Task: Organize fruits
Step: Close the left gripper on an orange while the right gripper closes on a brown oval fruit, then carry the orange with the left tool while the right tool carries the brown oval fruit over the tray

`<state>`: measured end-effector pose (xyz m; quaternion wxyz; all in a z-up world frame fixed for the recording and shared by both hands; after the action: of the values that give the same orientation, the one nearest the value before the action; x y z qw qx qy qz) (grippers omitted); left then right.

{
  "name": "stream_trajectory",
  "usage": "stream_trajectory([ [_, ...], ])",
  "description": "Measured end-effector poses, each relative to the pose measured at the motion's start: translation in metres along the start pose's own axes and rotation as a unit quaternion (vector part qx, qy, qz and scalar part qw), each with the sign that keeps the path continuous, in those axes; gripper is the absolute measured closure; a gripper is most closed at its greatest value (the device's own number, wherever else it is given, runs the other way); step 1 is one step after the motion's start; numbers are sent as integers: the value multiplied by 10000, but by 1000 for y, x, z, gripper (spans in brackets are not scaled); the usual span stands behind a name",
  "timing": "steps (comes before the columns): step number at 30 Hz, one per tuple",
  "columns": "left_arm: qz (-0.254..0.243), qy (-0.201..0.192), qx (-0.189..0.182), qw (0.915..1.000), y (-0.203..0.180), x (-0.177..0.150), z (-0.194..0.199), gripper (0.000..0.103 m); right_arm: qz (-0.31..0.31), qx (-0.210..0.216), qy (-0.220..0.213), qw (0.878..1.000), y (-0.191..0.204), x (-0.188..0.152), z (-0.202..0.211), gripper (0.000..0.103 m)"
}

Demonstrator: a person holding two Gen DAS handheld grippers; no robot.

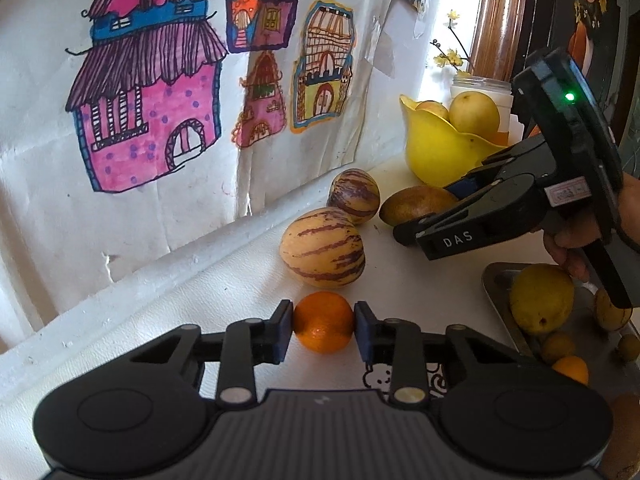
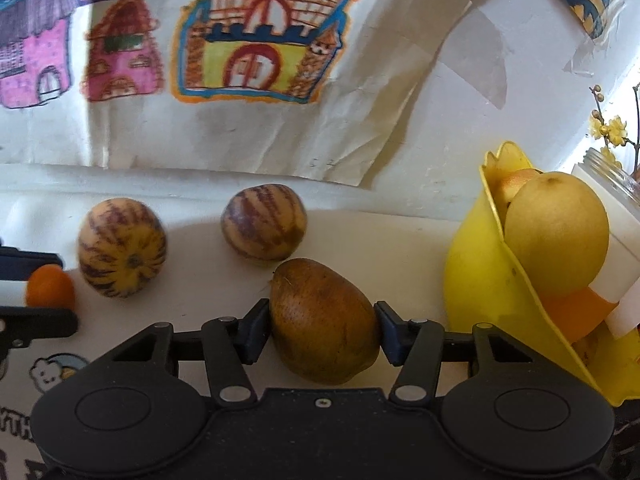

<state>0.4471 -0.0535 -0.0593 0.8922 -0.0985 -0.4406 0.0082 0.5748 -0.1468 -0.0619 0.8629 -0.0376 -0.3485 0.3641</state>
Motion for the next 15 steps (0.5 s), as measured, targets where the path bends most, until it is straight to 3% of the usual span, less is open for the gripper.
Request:
stream_trajectory([
  [11, 221, 119, -19, 9997, 8, -8, 20, 69, -743, 789, -16, 9941, 35, -12, 41, 47],
  [15, 266, -42, 4, 9996, 14, -11, 41, 69, -938, 973, -218, 9906, 53, -10, 63, 47],
])
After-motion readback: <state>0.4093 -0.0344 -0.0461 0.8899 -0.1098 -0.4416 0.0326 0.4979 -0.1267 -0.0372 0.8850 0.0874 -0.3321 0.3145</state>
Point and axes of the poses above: each gripper's, at about its wrist camera, not at the fingertips, and z roughly against the way its jaws point, y to its left, x to its top, the point moved 8 cm from there along -z, roughly the way its jaws point, and after that the axes turned 3 degrees about z, right-handed, at the moved point
